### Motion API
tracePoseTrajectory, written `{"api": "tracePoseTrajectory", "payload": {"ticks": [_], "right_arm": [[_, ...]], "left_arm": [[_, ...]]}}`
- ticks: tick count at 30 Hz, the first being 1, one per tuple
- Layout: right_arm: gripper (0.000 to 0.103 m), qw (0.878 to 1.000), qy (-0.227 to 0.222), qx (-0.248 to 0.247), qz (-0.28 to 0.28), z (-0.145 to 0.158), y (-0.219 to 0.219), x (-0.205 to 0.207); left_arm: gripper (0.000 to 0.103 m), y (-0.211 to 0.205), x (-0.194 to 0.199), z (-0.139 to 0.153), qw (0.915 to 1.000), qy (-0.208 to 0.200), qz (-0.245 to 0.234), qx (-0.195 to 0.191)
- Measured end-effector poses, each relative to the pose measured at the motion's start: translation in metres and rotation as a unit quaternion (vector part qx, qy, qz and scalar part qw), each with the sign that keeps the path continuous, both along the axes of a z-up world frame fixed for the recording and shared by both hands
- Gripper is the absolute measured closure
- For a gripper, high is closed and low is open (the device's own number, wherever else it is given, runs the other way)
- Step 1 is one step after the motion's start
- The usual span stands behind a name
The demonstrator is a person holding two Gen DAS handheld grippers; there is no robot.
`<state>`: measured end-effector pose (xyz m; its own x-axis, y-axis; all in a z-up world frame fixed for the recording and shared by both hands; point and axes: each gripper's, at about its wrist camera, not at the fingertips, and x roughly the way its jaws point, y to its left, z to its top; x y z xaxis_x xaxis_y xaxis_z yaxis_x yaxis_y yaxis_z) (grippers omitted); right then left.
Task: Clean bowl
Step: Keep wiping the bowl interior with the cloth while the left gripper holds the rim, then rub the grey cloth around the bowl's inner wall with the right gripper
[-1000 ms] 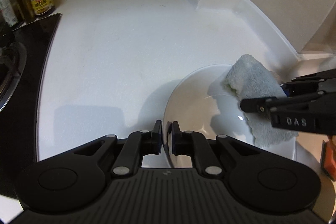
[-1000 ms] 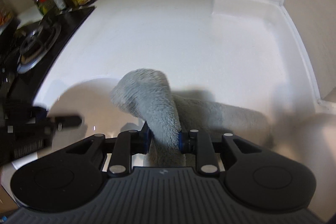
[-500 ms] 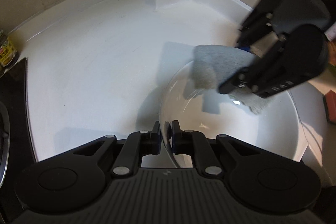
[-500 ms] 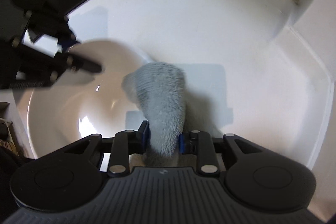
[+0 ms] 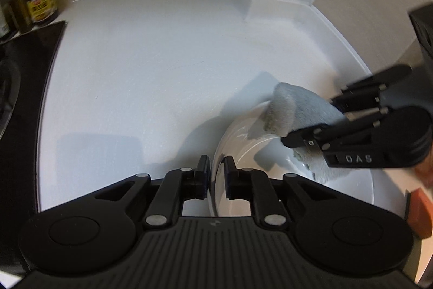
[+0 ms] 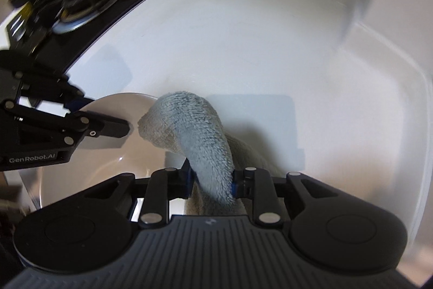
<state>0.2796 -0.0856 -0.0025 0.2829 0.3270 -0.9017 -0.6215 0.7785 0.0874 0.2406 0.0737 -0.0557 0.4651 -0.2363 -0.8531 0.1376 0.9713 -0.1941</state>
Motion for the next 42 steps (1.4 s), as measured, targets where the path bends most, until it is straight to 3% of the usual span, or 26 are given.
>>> {"api": "tracePoseTrajectory", "payload": {"ticks": [3,8,11,19,23,27,30,36,42], "right_arm": [[0.083,0.999,-0.003,0.008,-0.050,-0.001,-0.010,-0.008],[0.082,0.991,-0.002,0.039,-0.131,-0.005,-0.022,-0.025],[0.083,0.990,-0.004,0.038,-0.134,-0.005,-0.024,-0.037],[0.083,0.999,0.023,-0.026,0.022,0.000,-0.019,-0.029],[0.082,0.990,-0.016,-0.083,0.117,0.003,0.003,-0.019],[0.080,0.980,-0.031,-0.097,0.171,0.004,0.020,-0.005],[0.079,0.976,-0.025,-0.094,0.193,0.003,0.027,0.003],[0.082,0.996,0.003,-0.023,0.090,0.005,0.009,0.013],[0.083,1.000,0.003,0.018,-0.010,0.004,-0.019,0.001]], "left_arm": [[0.088,-0.009,-0.006,0.001,0.9996,-0.006,-0.001,0.027],[0.085,-0.010,-0.003,0.001,0.9995,-0.005,-0.003,0.031],[0.087,-0.013,-0.004,-0.001,0.9988,-0.012,-0.035,0.031],[0.096,-0.021,-0.004,0.001,0.9865,-0.036,-0.151,0.052],[0.097,-0.030,-0.003,0.003,0.9792,-0.042,-0.185,0.071],[0.097,-0.029,0.001,0.003,0.9777,-0.041,-0.195,0.067],[0.097,-0.026,0.003,0.003,0.9820,-0.039,-0.176,0.055],[0.091,-0.007,0.003,0.003,0.9972,-0.019,-0.071,-0.012],[0.093,-0.002,-0.017,0.008,0.9995,-0.012,-0.027,-0.010]]}}
